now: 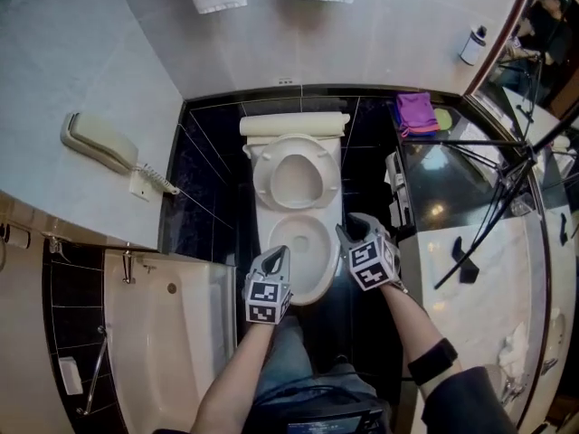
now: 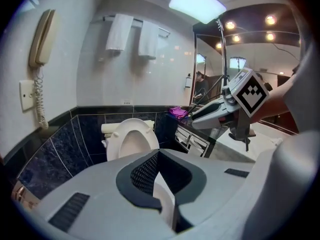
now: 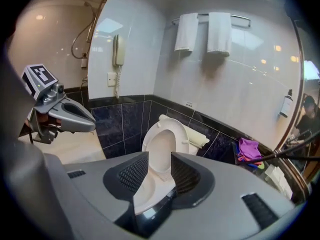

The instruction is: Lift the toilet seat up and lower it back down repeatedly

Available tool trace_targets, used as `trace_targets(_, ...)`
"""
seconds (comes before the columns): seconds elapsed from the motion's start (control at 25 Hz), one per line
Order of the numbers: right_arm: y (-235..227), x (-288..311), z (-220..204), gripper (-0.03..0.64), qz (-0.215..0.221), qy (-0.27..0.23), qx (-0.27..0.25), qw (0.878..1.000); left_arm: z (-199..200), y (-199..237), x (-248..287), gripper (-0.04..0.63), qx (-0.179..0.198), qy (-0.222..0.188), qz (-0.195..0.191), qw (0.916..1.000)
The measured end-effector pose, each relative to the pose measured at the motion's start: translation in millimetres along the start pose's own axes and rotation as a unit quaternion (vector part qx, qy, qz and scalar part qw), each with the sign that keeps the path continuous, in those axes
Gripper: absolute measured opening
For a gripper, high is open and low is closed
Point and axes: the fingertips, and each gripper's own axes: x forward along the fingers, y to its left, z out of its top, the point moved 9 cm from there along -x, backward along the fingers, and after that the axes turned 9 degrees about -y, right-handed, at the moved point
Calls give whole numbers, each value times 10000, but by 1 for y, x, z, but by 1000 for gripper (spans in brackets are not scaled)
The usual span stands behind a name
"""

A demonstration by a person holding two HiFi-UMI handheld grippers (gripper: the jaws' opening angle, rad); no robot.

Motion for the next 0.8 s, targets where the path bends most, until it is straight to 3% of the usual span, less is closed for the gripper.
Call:
trace_targets(0.32, -50, 128, 26, 172, -8, 300, -1160, 9928, -16, 54, 94, -9, -49, 200, -214, 9996)
trace_targets(0.64, -81, 241, 40, 212, 169, 484, -2186, 9745, -34, 115, 156, -9, -36, 391, -215, 9990)
trace_targets(0.8, -87, 283, 52, 212, 167, 482, -2768, 9596, -36, 134, 178, -9, -29, 398, -245, 9989)
